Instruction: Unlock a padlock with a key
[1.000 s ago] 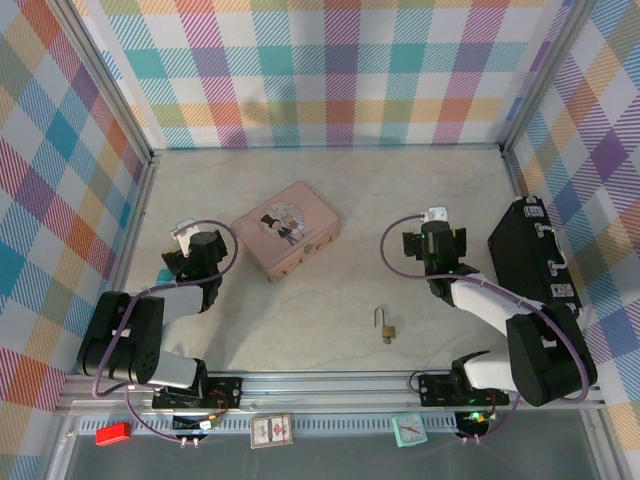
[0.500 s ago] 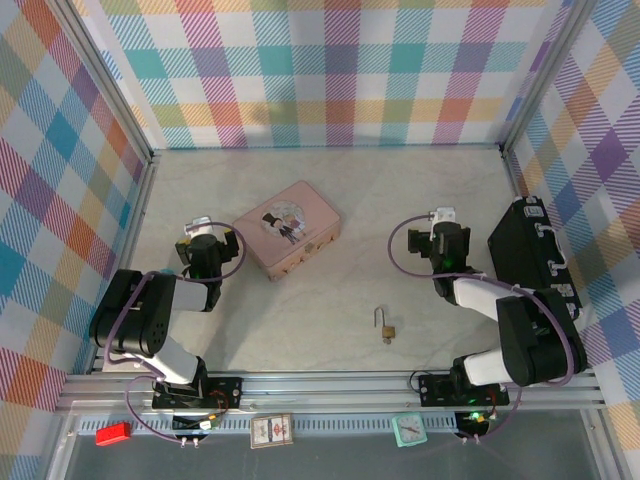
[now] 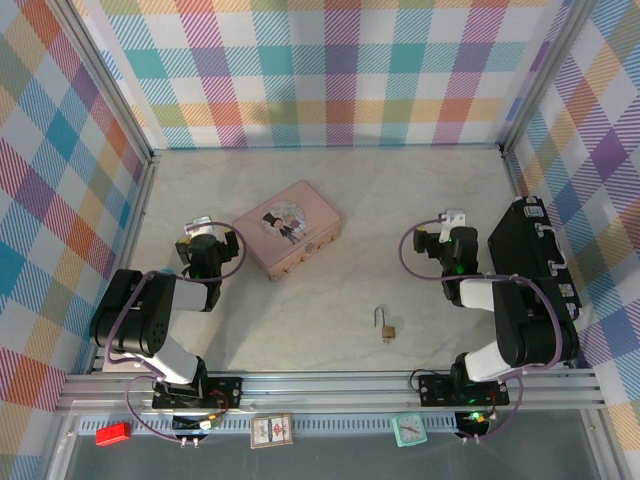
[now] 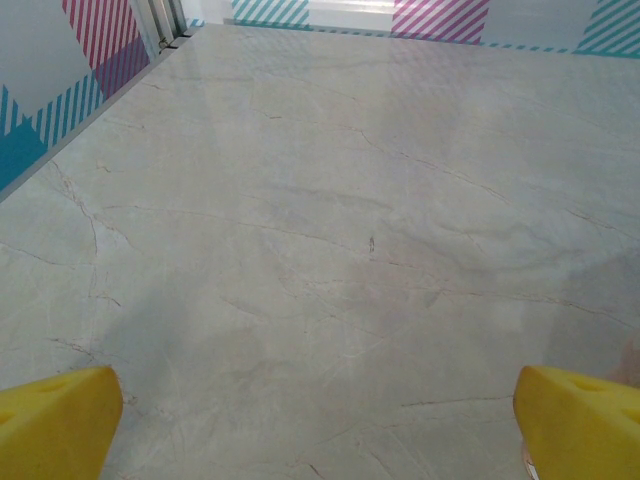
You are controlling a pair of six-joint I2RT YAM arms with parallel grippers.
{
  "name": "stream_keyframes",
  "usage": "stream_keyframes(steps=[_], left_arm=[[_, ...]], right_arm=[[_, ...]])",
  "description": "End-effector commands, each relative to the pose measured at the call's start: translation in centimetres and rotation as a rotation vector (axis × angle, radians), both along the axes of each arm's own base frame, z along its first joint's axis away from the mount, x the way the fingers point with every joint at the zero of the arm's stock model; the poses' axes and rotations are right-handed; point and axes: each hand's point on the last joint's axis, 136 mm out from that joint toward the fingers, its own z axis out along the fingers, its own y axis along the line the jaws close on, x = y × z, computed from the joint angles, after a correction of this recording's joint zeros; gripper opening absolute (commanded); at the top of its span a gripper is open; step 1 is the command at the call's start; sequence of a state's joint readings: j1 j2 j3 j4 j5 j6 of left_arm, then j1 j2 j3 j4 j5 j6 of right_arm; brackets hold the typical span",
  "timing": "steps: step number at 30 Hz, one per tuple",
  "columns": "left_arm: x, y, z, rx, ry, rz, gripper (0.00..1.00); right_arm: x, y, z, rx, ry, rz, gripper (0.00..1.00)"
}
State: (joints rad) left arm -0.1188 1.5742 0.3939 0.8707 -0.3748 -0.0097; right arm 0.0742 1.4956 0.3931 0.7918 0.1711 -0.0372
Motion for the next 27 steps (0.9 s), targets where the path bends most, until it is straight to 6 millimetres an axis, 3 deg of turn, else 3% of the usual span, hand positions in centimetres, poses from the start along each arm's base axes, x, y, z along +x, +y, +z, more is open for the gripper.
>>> stream_keyframes(steps=[1,27], left_arm=[[0.37,-0.85,0.3,-0.009,-0.019,-0.052,1.0],[0.37,-0.89,0.29,-0.01,-0.019,-0.052,1.0]], right_arm=[[0.31,1.01,0.42,0.05,-0.051,0.059,1.0],[0.71,0.2,0.08,0.093,-0.015,0.046,0.99]])
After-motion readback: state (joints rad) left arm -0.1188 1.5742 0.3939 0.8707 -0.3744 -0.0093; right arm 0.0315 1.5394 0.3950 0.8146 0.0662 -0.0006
